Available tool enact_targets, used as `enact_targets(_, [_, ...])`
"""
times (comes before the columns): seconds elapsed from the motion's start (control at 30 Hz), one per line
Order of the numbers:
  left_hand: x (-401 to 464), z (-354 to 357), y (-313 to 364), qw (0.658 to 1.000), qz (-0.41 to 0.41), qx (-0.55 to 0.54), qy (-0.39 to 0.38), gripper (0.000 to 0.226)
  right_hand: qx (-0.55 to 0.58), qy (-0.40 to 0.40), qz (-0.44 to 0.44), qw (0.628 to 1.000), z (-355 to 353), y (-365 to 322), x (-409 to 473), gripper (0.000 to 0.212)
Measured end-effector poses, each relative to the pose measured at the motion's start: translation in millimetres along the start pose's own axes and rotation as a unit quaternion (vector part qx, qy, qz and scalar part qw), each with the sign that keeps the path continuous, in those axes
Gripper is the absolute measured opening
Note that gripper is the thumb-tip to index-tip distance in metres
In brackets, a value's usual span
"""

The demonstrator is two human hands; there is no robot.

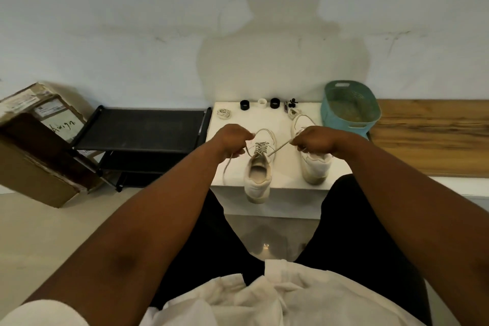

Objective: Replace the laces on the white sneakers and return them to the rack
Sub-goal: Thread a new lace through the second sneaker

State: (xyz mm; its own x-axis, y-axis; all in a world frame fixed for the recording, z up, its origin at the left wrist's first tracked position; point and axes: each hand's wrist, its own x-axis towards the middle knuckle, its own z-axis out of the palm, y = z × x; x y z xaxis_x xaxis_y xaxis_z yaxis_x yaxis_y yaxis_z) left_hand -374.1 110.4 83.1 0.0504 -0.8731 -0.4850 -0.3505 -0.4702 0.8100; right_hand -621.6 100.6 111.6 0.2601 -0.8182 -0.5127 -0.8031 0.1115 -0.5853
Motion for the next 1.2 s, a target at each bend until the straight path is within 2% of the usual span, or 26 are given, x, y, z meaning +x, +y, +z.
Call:
enact_targets(0.07, [-14.4,-13.4,21.7,0.999,0.012,-0.045,-0.015,0.024,0.058,0.0,-0.019,0.998,-1.5,-8.9,-9.5,0.047])
enact_targets(0.13, [-30.4,-26.6,45.8,0.996,0.029,-0.076,-0.042,0.026,0.09,0.021,-0.055,0.994,-7.7,-22.1,-18.6,0.053])
enact_targets(0.23, [-54.3,-42.9,78.6,0.985,0.075,-0.129,-0.083,0.021,0.07,0.072,-0.109,0.989,-25.1,-47.3,-26.8,0.033])
enact_targets(0.3, [-70.4,-52.4,95.8,0.975,0.111,-0.157,-0.11,0.027,0.046,0.081,-0.114,0.989,-35.6,-66.7,-34.4,0.034])
enact_targets(0.4, [-90.1,-62.5,113.8,0.96,0.151,-0.191,-0.14,0.041,0.091,0.08,-0.119,0.986,-48.3,-89.8,-49.6,0.035])
enact_targets(0.5, [-95.9,-66.6,119.3,0.956,0.2,-0.167,-0.137,0.043,0.124,0.087,-0.125,0.981,-54.2,-103.8,-62.1,0.035])
enact_targets(0.57, [-93.8,-64.5,117.4,0.957,0.24,-0.121,-0.109,0.027,0.163,0.101,-0.133,0.972,-56.5,-108.3,-66.3,0.031])
enact_targets(0.63, [-90.2,-60.2,114.2,0.957,0.27,-0.097,-0.041,0.016,0.229,0.124,-0.148,0.954,-55.3,-109.9,-66.4,0.029])
enact_targets(0.7, [-85.5,-54.6,113.4,0.951,0.292,-0.091,0.045,0.016,0.321,0.13,-0.168,0.923,-50.9,-110.4,-66.1,0.024])
enact_targets(0.77, [-76.7,-50.8,114.4,0.932,0.336,-0.031,0.132,0.019,0.409,0.119,-0.187,0.885,-46.7,-109.5,-63.1,0.014])
enact_targets(0.8, [-72.9,-49.1,114.9,0.919,0.36,0.008,0.16,0.02,0.441,0.118,-0.195,0.868,-44.9,-109.5,-60.7,0.018])
enact_targets(0.87, [-69.4,-45.3,117.4,0.908,0.382,0.028,0.169,0.017,0.464,0.129,-0.217,0.849,-41.8,-110.7,-56.0,0.022])
enact_targets(0.97, [-67.4,-40.0,119.5,0.915,0.366,-0.077,0.154,0.011,0.425,0.189,-0.257,0.847,-37.5,-114.7,-49.4,0.005])
enact_targets(1.0, [-67.1,-39.1,119.8,0.915,0.357,-0.109,0.153,0.012,0.403,0.22,-0.268,0.847,-36.4,-115.8,-47.1,0.006])
enact_targets(1.13, [-62.8,-32.4,119.5,0.91,0.348,-0.165,0.153,0.007,0.388,0.295,-0.275,0.829,-34.7,-116.8,-35.8,0.031])
enact_targets(1.2, [-62.2,-28.1,120.7,0.907,0.344,-0.184,0.161,0.004,0.391,0.314,-0.259,0.826,-34.4,-120.3,-31.5,0.027])
